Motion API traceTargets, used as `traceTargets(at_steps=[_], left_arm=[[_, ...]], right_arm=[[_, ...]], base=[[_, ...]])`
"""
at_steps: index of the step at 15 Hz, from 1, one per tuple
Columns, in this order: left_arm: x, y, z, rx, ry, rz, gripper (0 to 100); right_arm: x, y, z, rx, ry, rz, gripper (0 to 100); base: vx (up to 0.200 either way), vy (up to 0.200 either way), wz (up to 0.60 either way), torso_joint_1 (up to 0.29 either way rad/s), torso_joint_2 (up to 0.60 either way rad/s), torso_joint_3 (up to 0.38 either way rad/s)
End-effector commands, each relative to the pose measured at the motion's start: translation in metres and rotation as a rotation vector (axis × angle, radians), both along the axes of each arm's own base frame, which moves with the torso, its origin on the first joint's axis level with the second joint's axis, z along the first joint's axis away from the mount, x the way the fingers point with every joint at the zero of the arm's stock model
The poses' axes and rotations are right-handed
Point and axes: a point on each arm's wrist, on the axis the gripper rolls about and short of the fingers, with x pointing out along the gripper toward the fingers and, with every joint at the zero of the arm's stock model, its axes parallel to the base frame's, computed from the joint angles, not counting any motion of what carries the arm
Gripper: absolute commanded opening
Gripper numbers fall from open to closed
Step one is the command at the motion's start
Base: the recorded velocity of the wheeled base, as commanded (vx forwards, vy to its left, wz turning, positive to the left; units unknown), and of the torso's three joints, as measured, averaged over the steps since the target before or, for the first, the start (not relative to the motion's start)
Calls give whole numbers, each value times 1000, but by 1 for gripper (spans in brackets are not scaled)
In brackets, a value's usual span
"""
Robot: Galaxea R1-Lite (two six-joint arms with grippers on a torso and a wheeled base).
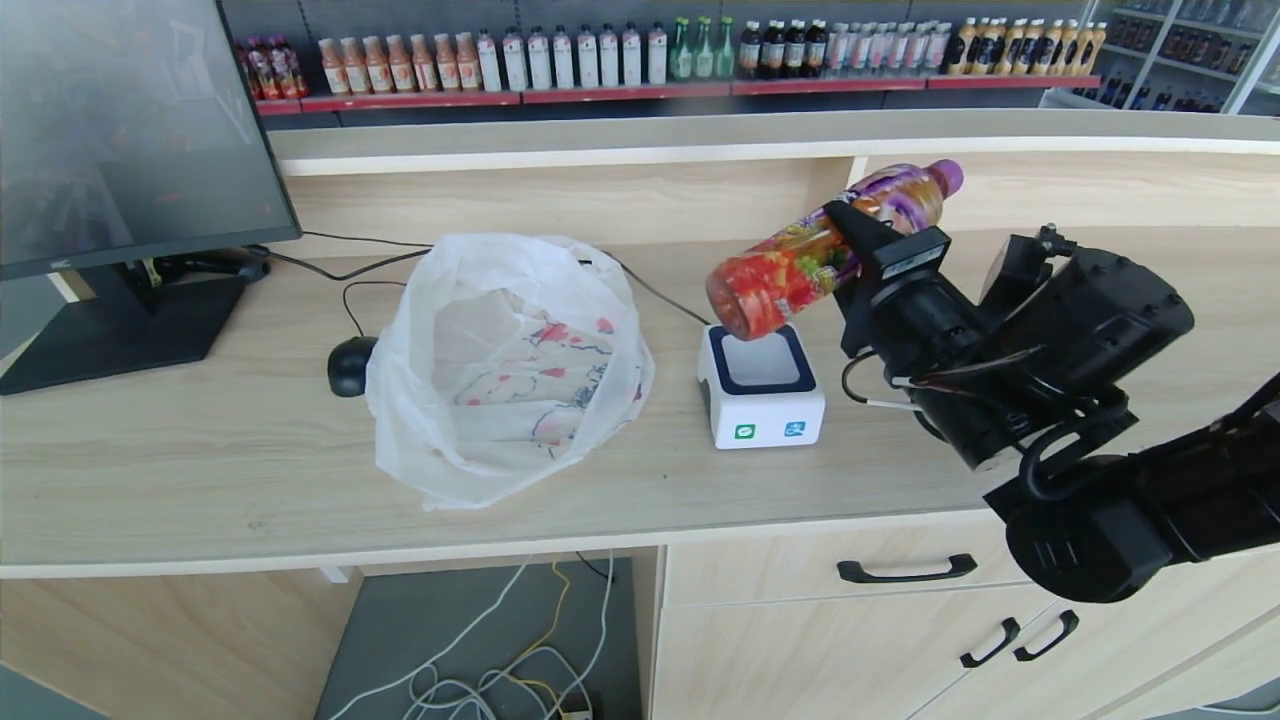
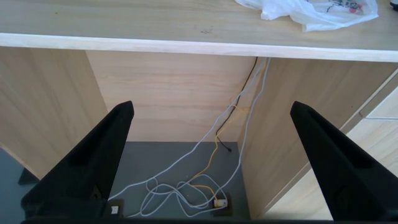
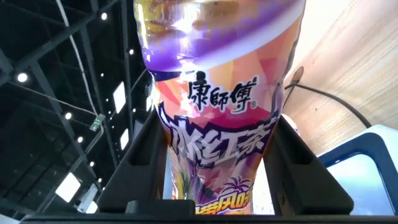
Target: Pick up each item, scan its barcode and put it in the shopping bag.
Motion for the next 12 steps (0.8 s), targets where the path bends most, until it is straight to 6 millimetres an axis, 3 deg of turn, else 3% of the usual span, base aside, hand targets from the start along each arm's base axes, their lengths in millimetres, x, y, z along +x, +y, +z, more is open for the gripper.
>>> traceTargets(at_steps=[1, 6, 12], left_arm=[[0, 0, 0, 0, 0, 0, 100], [0, 0, 0, 0, 0, 0, 100], [0, 0, 0, 0, 0, 0, 100]], right_arm=[[-5, -8, -6, -64, -8, -24, 0], [-24, -8, 13, -157, -150, -11, 0], [-44, -11, 34, -413, -308, -36, 0]], base=[[0, 0, 0, 0, 0, 0], [0, 0, 0, 0, 0, 0], [0, 0, 0, 0, 0, 0]])
